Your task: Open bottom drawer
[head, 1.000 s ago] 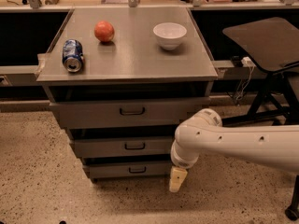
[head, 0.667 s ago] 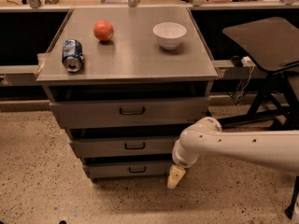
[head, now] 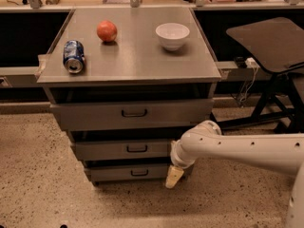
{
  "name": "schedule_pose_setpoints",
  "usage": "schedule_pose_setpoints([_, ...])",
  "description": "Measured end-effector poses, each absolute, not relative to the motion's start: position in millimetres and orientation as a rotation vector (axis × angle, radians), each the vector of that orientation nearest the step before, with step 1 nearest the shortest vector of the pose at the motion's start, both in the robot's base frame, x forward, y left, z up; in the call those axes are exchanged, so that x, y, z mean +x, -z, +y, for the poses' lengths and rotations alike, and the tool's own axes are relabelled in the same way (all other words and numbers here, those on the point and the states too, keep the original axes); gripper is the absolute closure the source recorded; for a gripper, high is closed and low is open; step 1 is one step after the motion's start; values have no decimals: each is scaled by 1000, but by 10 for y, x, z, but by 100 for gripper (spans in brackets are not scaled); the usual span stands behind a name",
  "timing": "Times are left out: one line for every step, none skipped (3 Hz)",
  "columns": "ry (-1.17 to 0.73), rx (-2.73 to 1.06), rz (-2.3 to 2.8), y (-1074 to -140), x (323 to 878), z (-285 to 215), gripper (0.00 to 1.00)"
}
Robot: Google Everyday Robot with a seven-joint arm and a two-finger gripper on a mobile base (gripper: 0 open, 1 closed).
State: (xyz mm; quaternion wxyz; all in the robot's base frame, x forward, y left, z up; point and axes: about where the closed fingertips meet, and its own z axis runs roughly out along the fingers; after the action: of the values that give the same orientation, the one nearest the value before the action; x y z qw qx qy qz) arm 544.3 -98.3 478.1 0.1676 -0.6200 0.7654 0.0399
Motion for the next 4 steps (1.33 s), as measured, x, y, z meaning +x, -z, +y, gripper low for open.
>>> schedule_pose_setpoints([-157, -1866, 2006, -4205, 5644, -728, 0])
schedule_pose_setpoints([-224, -1973, 1909, -3493, 5700, -622, 0])
schedule_pose_setpoints([-346, -1918, 1907, -2993, 5927, -730, 0])
schedule_pose_setpoints([-350, -1952, 1910, -2867, 5871, -711, 0])
